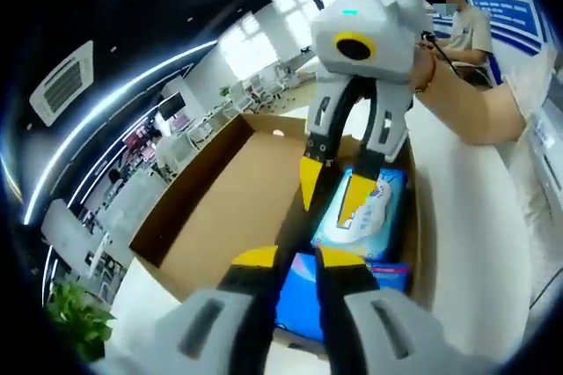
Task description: Operate the shoe box by opening the lid, removing the specified soft item, and placing it in the target area until the item is outside and the box remains undamaged.
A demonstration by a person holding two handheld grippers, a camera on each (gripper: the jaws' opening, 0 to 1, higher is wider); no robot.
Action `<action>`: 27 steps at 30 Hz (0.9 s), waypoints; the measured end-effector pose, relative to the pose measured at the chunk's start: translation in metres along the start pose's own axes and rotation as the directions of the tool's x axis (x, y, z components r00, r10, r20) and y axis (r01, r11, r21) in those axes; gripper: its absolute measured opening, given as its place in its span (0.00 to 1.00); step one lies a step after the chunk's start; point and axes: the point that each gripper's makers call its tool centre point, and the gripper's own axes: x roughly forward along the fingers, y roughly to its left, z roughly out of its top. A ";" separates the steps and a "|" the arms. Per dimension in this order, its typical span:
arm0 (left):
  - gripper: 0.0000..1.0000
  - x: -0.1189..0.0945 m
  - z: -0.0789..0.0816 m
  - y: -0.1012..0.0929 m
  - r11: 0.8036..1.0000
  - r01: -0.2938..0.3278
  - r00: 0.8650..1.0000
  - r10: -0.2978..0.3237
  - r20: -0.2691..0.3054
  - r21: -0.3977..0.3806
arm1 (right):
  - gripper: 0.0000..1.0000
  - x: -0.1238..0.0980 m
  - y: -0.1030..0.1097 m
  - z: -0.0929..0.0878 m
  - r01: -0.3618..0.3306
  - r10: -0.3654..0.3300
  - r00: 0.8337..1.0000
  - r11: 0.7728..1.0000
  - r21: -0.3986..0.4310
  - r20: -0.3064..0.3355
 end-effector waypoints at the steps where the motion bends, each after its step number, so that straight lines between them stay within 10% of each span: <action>1: 0.12 0.001 -0.005 -0.005 1.000 0.025 0.999 -0.026 -0.022 -0.007 | 0.15 0.003 0.005 -0.003 -0.028 0.028 0.999 1.000 -0.002 -0.016; 27: 0.00 0.030 -0.052 -0.052 0.973 0.221 0.933 -0.231 -0.276 -0.066 | 0.00 0.017 0.047 -0.030 -0.196 0.194 0.968 0.981 0.005 -0.159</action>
